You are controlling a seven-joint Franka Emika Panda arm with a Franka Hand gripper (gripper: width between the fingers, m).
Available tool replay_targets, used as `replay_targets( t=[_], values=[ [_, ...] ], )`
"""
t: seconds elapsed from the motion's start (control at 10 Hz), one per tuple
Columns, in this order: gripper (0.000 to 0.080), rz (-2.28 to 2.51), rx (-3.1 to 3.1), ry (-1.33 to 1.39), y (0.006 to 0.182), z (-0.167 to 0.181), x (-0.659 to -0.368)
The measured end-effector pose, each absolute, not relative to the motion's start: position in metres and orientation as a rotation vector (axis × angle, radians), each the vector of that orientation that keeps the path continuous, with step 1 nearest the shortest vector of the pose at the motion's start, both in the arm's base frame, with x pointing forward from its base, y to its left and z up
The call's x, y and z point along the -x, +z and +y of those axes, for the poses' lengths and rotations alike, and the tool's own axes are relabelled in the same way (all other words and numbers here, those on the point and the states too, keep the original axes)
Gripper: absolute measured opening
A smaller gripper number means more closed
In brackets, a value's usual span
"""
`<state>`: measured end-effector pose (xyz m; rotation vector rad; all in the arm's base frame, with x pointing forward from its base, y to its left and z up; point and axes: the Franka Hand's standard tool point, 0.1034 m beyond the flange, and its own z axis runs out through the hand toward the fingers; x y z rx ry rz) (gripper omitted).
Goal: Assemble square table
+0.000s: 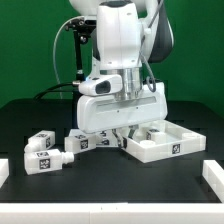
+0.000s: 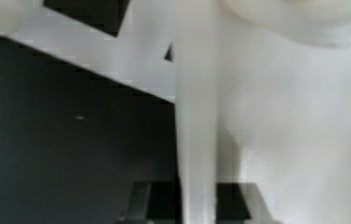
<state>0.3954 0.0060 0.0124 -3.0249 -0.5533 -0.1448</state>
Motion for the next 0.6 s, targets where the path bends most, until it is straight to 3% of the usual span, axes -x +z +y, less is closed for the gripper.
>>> replay_targets(
  t=[0.4,0.6],
  values=[
    [0.0051,-0.109,3.063,-0.051,0.070,-0.015,-0.429],
    [0.0051,-0.066,3.056,-0.030,0.074,-0.014,-0.440]
  ],
)
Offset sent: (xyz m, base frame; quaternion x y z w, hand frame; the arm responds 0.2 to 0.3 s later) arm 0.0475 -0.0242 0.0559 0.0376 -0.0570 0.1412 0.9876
